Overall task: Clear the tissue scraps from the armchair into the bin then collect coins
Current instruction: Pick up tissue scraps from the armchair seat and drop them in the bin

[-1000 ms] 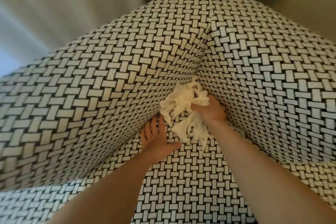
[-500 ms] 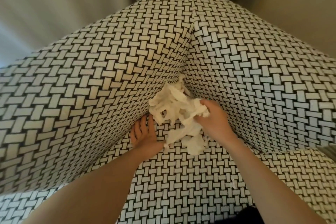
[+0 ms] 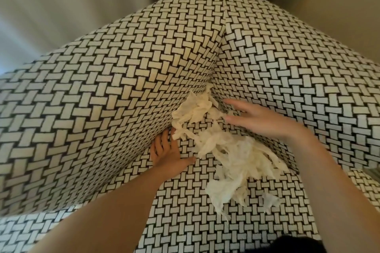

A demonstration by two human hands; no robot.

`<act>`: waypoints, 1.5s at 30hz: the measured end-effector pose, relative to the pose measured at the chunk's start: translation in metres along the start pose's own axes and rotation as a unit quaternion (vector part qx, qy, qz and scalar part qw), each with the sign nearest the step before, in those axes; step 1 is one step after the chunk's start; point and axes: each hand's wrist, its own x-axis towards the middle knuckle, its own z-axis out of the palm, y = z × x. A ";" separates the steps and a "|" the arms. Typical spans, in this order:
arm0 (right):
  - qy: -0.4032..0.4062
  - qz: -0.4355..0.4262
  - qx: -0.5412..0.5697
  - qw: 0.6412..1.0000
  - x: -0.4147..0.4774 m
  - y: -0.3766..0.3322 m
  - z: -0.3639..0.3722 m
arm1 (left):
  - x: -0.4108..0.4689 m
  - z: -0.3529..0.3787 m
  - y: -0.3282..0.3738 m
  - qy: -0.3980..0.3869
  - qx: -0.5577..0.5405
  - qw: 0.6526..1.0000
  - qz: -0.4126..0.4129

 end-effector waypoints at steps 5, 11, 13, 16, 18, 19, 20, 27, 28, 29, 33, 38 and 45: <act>0.144 0.015 0.065 0.987 0.071 -0.001 0.037 | -0.001 0.000 0.000 0.004 0.005 1.000 -0.003; 0.143 0.060 0.071 0.985 0.127 -0.003 0.062 | 0.000 0.001 0.002 0.013 0.012 1.000 -0.013; 0.162 0.088 0.071 0.980 0.137 -0.003 0.071 | -0.001 0.001 0.002 0.013 0.008 1.000 -0.009; 0.173 0.130 -0.010 0.976 0.144 -0.002 0.082 | -0.001 0.002 0.001 0.010 0.013 1.000 -0.014; 0.182 0.136 -0.034 0.973 0.145 -0.001 0.079 | 0.000 0.001 0.002 0.007 0.014 1.000 -0.014; 0.184 0.131 -0.044 0.973 0.144 -0.001 0.076 | -0.001 0.000 0.002 0.006 0.011 1.000 -0.013; 0.185 0.124 -0.055 0.973 0.142 -0.002 0.073 | -0.001 0.001 0.002 0.006 0.009 1.000 -0.013; 0.234 0.073 -0.163 0.956 0.127 0.000 0.075 | -0.002 0.001 0.001 0.015 -0.006 1.000 -0.009; 0.246 0.068 -0.160 0.954 0.123 0.001 0.074 | -0.002 0.001 0.001 0.017 -0.008 1.000 -0.008; 0.259 0.060 -0.160 0.951 0.119 0.002 0.073 | -0.002 0.001 0.002 0.017 -0.006 1.000 -0.009; 0.266 0.006 -0.179 0.947 0.106 0.001 0.071 | -0.002 0.001 0.002 0.000 0.011 1.000 -0.017; 0.213 -0.041 -0.229 0.949 0.078 -0.005 0.071 | -0.002 0.003 0.004 0.015 -0.007 1.000 -0.024; 0.130 -0.028 -0.278 0.951 0.038 -0.008 0.079 | -0.003 0.005 0.001 0.079 0.045 0.995 -0.025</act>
